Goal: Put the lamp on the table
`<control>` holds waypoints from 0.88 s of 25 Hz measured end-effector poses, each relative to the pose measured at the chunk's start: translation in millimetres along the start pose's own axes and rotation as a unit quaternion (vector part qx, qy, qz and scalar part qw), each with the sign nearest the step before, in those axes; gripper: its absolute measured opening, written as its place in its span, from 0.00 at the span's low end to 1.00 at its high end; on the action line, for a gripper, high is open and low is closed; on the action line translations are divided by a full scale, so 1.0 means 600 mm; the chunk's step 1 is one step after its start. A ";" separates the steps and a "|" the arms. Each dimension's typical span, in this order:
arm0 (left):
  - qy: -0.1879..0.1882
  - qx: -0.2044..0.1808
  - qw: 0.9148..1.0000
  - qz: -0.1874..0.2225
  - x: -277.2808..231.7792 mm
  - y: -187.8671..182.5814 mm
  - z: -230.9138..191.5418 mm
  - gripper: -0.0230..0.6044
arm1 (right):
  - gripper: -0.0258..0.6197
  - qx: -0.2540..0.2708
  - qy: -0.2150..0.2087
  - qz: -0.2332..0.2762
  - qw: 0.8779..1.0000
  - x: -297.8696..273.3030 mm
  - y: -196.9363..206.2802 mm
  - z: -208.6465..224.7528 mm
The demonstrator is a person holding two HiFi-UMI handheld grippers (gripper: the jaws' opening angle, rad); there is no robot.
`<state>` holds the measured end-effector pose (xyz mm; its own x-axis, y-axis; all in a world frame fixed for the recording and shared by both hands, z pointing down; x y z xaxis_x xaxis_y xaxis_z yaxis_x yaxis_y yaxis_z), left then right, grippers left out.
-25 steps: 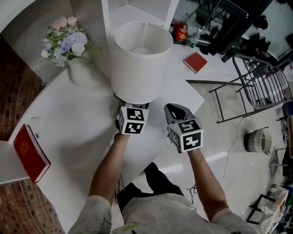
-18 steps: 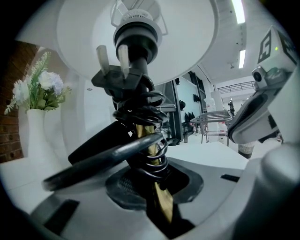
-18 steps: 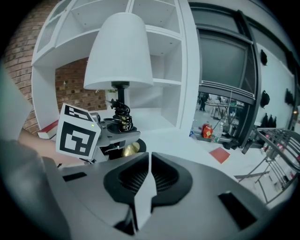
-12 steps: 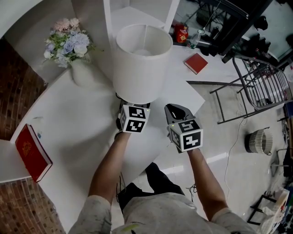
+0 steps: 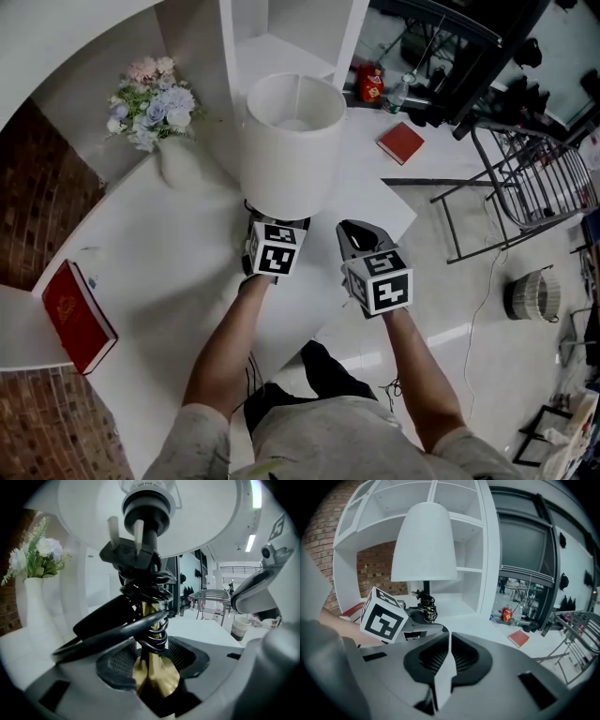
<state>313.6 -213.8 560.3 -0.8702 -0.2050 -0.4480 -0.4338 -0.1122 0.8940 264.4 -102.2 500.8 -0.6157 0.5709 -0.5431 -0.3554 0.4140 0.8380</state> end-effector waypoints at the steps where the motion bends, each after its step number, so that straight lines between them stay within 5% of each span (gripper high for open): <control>1: -0.001 0.006 1.000 -0.001 0.003 0.002 -0.001 0.36 | 0.05 -0.001 -0.001 0.001 1.000 0.002 -0.002 -0.002; 22: -0.023 -0.012 1.000 -0.015 0.169 -0.013 -0.009 0.32 | 0.05 -0.026 -0.038 0.047 0.998 0.047 -0.062 -0.089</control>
<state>229.6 -238.9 508.0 -0.8667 -0.1570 -0.4735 -0.4547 -0.1419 0.8793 222.9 -139.5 456.9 -0.5932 0.6590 -0.4624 -0.3359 0.3194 0.8861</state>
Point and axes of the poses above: the fingertips, and each gripper's own axes: x backward along the fingers, z to its right, y out of its underside, the point moved 1 cm from there along x, backward along the fingers, and after that the axes turned 1 degree about x, right-handed, at the moved point
